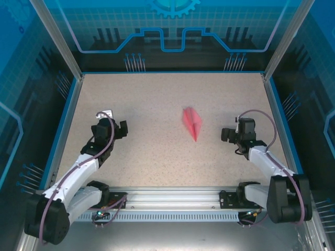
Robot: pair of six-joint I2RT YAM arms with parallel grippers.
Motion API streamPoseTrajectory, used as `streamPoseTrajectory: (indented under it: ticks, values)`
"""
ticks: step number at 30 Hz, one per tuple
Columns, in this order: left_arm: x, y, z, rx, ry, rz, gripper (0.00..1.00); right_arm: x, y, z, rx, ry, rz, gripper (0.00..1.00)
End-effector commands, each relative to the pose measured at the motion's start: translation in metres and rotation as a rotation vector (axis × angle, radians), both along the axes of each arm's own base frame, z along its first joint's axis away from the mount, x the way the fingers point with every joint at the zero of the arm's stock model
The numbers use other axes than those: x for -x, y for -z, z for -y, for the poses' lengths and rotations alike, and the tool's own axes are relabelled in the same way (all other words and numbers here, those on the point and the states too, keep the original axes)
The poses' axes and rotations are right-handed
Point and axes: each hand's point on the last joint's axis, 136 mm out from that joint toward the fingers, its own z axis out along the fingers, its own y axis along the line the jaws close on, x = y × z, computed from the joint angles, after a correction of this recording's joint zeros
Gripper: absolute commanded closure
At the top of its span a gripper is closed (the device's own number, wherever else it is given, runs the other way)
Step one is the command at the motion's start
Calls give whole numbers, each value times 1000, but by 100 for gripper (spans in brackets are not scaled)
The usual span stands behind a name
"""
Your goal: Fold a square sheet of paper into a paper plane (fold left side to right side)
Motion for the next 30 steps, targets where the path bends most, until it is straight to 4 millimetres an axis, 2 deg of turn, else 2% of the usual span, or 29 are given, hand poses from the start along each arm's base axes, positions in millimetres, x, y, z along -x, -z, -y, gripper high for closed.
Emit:
streamPoseTrajectory:
  ticks: [1,7,13,16,21,26,30]
  values:
    - [-14,0,-8,-51,6,95,1,-43,-34,-5,5,-81,215,1]
    - [-19,19,-8,-31,36,149,1,-64,-50,-17,10,-178,360,1]
    - [-30,20,-4,10,96,192,1,-78,-57,-28,-15,-239,447,1]
    - [-37,20,-2,27,123,206,1,-83,-47,-27,-8,-239,461,1]
    - [-48,19,-2,64,148,225,1,-84,-32,-37,-14,-293,451,1]
    - [-59,20,0,79,177,229,1,-87,-33,-37,4,-288,441,1]
    - [-69,35,-6,79,159,223,1,-87,-32,-38,16,-282,435,1]
